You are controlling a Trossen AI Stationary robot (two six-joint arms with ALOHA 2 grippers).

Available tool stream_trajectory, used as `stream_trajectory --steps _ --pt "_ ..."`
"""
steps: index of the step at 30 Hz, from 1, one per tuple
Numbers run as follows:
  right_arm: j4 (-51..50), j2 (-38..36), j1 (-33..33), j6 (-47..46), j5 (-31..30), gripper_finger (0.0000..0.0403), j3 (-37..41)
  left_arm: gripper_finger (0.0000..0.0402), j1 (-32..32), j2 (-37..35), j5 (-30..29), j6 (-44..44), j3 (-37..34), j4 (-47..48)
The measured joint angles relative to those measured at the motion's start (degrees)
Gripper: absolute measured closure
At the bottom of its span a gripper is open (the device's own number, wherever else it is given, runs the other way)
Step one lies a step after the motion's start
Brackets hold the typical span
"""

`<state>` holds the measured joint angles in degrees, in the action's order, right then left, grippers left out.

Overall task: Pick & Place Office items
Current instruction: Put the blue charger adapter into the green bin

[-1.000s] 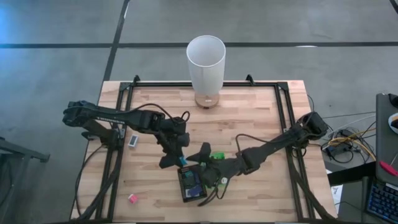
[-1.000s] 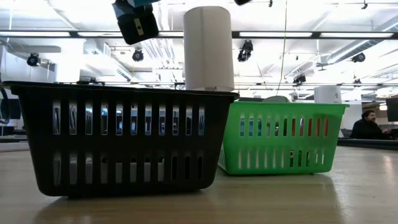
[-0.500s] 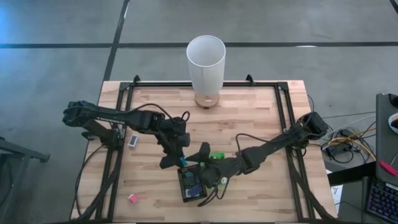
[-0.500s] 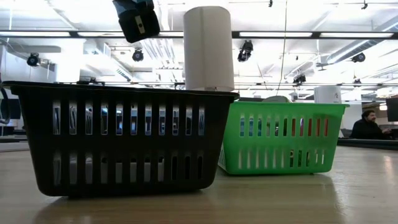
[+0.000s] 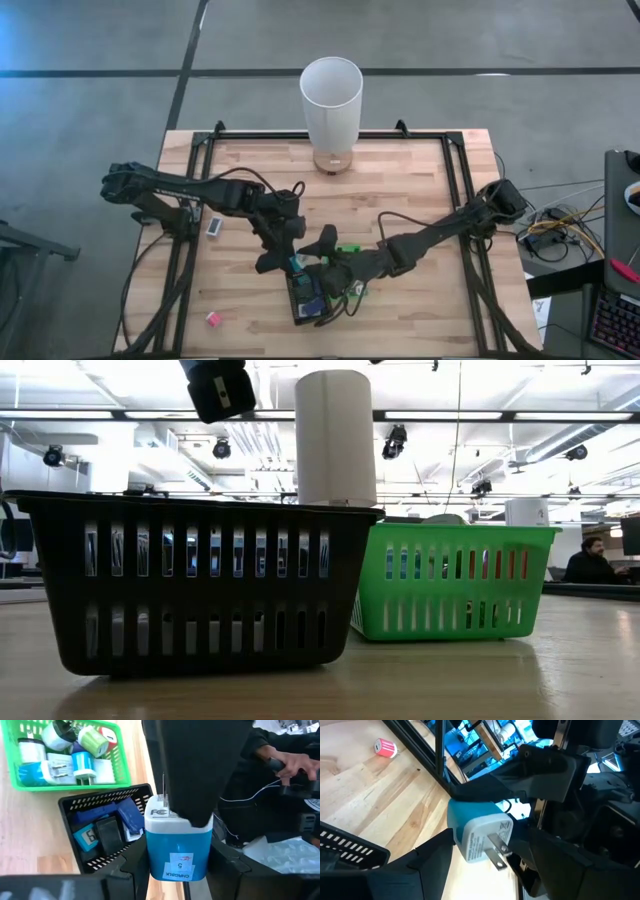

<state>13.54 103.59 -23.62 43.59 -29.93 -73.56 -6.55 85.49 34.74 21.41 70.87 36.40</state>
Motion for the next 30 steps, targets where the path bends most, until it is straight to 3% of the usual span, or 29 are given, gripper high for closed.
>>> stream_trajectory --steps 30 --pt "-0.98 0.0 0.04 -3.13 3.45 0.0172 0.04 0.0255 0.0 0.06 0.37 0.3 -0.04 -2.54"
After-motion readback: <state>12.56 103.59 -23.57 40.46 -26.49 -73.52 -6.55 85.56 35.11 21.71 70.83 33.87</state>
